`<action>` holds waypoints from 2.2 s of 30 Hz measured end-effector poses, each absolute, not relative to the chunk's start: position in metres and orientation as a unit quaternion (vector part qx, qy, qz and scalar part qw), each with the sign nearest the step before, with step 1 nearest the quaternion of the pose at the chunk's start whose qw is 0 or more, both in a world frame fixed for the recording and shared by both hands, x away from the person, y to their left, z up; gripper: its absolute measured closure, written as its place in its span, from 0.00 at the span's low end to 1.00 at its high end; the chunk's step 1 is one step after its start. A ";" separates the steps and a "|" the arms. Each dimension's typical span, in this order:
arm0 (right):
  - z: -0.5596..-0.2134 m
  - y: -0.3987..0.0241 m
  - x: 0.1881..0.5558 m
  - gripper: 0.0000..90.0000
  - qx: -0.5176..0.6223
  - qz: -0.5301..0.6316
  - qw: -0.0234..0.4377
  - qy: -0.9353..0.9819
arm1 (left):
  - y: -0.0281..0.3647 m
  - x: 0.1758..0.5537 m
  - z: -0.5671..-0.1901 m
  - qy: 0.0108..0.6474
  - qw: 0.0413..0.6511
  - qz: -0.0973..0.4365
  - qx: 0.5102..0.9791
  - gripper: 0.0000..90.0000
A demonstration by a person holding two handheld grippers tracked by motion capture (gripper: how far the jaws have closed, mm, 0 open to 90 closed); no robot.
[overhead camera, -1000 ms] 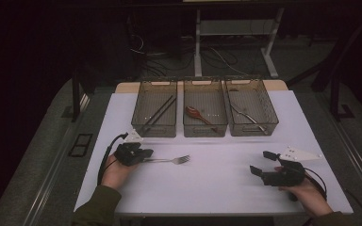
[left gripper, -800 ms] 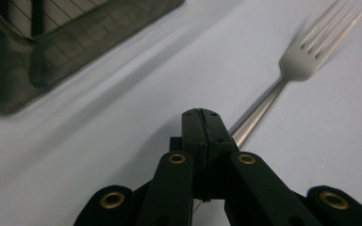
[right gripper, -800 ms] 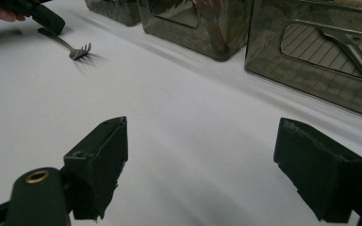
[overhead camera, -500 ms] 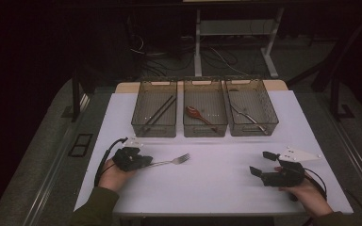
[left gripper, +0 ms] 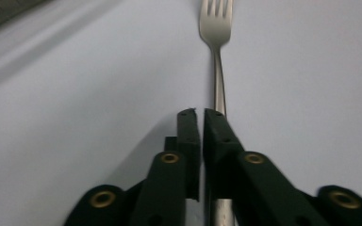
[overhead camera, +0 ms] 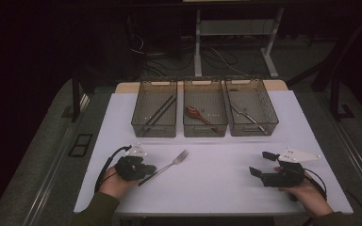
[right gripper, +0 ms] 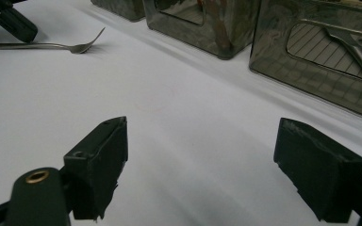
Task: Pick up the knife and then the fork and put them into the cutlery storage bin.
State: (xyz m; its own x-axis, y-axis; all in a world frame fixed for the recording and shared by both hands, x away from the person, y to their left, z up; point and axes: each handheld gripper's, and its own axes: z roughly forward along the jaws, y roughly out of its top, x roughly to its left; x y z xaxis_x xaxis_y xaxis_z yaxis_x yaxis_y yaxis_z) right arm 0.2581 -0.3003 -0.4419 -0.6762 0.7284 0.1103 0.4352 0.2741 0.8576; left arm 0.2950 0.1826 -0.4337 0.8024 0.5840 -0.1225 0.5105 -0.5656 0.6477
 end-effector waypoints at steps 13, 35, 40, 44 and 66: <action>-0.442 -0.300 0.258 0.19 0.372 0.473 0.154 0.783 | 0.156 0.294 -0.437 0.298 0.379 0.085 0.872 0.79; -0.442 -0.299 0.258 0.19 0.369 0.473 0.155 0.785 | 0.150 0.295 -0.449 0.306 0.376 0.078 0.871 0.91; -0.442 -0.299 0.258 0.19 0.373 0.473 0.154 0.783 | 0.150 0.295 -0.449 0.303 0.374 0.081 0.872 0.93; -0.442 -0.300 0.259 0.19 0.380 0.472 0.154 0.780 | 0.150 0.295 -0.448 0.307 0.376 0.079 0.871 0.93; -0.421 -0.296 0.269 0.16 0.408 0.469 0.070 0.780 | 0.134 0.287 -0.413 0.272 0.455 0.106 0.841 0.94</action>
